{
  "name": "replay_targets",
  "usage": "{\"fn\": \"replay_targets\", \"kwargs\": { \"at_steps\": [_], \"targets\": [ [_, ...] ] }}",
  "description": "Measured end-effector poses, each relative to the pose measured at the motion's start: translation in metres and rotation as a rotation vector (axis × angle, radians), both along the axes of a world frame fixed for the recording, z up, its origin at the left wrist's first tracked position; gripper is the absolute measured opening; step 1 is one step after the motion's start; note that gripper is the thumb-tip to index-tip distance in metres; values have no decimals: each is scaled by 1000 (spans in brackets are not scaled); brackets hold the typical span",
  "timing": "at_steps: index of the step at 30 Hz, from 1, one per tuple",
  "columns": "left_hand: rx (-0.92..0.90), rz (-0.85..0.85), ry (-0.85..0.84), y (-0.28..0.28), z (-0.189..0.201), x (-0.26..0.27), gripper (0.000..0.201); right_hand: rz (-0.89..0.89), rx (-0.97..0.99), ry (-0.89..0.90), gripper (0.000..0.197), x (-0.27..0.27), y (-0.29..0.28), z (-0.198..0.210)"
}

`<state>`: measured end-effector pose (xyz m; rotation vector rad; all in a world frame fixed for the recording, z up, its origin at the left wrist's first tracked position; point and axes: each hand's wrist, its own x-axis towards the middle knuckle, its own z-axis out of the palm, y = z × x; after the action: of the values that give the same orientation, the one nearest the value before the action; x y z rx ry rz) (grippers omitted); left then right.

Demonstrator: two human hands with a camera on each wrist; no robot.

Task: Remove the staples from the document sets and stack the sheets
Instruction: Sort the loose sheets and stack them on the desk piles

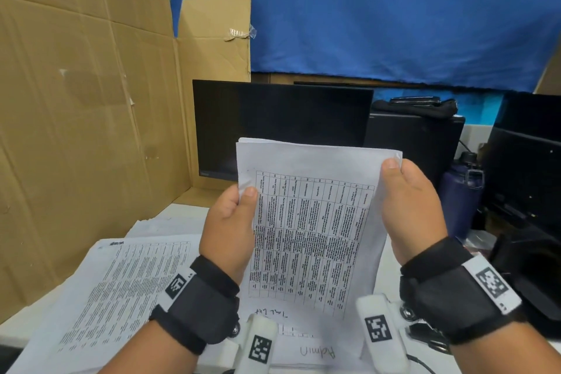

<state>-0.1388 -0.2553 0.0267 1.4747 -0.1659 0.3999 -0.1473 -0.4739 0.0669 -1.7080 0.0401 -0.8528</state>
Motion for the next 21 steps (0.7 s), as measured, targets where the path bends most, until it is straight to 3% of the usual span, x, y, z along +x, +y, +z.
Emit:
{"fn": "replay_targets", "kwargs": {
  "at_steps": [4, 9, 12, 15, 17, 21],
  "targets": [
    [71, 28, -81, 0, 9, -6, 28, 52, 64, 3, 40, -1, -9, 8],
    [77, 64, -105, 9, 17, -13, 28, 277, 275, 61, 38, -15, -15, 17],
    [170, 156, -144, 20, 15, -23, 30, 218, 85, 74, 30, -25, -26, 13],
    [244, 222, -145, 38, 11, -37, 30, -15, -252, 145, 27, -27, -56, -13],
    [291, 246, -110, 50, 4, -41, 32, -162, -442, 376, 22, -29, -88, -43],
    [325, 269, 24, 60, -13, -42, 32, -314, -592, 973, 72, -26, -153, -116]
  ]
}}
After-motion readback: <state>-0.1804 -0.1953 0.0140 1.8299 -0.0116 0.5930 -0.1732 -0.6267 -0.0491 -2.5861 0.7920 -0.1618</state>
